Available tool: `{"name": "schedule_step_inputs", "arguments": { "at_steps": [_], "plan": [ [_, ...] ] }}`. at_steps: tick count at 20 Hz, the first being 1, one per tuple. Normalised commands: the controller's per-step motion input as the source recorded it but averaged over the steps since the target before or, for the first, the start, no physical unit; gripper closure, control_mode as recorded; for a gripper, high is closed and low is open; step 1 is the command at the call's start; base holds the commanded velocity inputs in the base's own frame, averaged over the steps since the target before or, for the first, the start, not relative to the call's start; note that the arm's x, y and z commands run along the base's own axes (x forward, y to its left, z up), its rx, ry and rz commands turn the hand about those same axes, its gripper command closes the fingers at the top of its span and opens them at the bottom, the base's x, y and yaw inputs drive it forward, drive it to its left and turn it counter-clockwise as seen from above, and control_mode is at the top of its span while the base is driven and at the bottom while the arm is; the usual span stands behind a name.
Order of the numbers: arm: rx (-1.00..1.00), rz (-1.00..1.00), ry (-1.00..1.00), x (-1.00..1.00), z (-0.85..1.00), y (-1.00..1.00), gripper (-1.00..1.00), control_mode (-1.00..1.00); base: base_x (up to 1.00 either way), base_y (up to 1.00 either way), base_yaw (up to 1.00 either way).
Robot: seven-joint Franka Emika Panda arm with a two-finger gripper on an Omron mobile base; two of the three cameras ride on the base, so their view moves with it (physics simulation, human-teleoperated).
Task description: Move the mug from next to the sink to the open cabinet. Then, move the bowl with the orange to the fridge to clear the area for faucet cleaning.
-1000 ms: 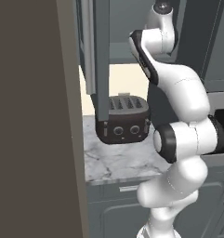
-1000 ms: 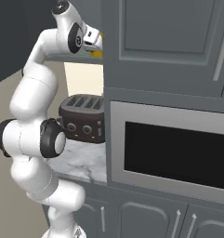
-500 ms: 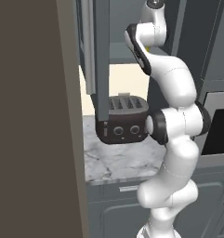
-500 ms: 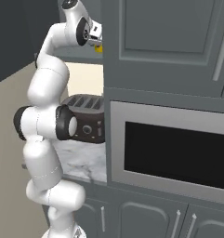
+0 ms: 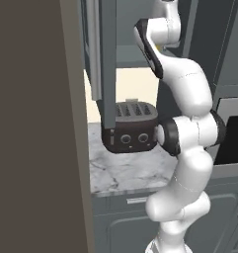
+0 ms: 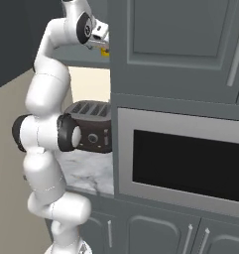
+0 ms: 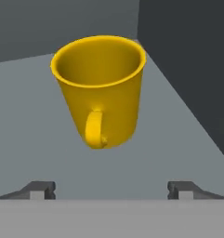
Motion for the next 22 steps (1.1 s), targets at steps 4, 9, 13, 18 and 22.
{"name": "schedule_step_inputs", "arguments": {
  "at_steps": [4, 9, 13, 18, 22],
  "plan": [
    [0.00, 0.00, -0.39, -1.00, -1.00, -0.16, -1.00, -1.00, 0.00, 0.00, 0.00],
    [0.00, 0.00, -0.27, -1.00, -1.00, -0.21, -1.00, -1.00, 0.00, 0.00, 0.00],
    [-0.18, 0.00, -0.02, -1.00, -1.00, 0.00, -1.00, -1.00, 0.00, 0.00, 0.00],
    [-0.18, -0.03, 0.00, -1.00, -1.00, 0.13, -1.00, -1.00, 0.00, 0.00, 0.00],
    [0.01, -0.12, -0.01, -0.38, -0.12, -0.11, -1.00, -1.00, 0.00, 0.00, 0.00]
  ]
}}
